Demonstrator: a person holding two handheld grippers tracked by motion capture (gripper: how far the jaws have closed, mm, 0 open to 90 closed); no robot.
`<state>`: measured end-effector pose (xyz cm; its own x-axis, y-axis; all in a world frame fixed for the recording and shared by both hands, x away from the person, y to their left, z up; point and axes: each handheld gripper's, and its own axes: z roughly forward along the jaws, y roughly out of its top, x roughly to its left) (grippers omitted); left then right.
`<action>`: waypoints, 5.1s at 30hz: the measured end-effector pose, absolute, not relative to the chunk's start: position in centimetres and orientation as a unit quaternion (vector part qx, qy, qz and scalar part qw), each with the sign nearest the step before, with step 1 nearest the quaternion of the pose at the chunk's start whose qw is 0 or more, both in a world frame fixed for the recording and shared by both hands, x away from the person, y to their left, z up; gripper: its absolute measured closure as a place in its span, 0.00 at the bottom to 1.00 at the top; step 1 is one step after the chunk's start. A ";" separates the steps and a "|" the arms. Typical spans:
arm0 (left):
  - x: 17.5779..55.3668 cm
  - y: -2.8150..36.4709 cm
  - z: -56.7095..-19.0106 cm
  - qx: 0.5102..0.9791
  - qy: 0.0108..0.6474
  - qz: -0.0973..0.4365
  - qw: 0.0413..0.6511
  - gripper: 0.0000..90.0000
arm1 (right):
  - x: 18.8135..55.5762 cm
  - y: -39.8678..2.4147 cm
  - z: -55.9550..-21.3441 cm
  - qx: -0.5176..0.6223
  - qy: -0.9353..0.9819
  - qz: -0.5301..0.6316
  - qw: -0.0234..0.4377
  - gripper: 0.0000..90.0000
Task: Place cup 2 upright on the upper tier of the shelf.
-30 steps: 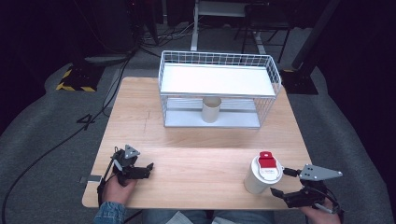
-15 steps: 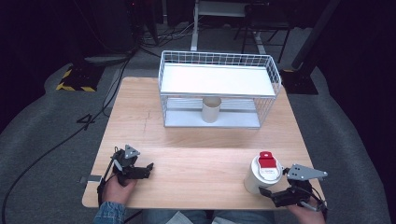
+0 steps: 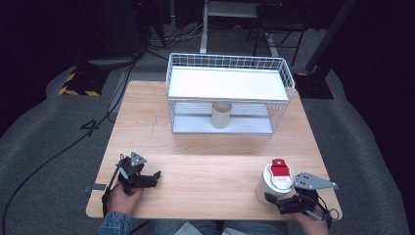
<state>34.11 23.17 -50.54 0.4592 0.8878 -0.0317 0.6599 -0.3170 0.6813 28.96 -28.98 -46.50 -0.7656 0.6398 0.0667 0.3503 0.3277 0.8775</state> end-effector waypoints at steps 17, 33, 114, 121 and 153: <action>34.1 23.2 -50.5 0.792 0.489 0.178 0.321 0.09 | 29.1 -28.6 -47.2 0.307 0.792 0.503 0.157 0.10; 34.1 23.2 -50.5 0.792 0.489 0.177 0.321 0.09 | 29.2 -28.6 -47.2 0.306 0.790 0.510 0.147 0.11; 34.2 22.9 -50.6 0.791 0.489 0.178 0.321 0.09 | 38.8 -24.8 -30.2 0.307 0.777 0.520 0.179 0.11; 34.2 22.9 -50.6 0.792 0.488 0.178 0.321 0.09 | 40.2 -23.8 -28.4 0.306 0.774 0.523 0.184 0.11; 34.4 23.0 -50.5 0.785 0.498 0.183 0.319 0.10 | 48.8 -18.6 -24.7 0.348 0.753 0.516 0.214 0.11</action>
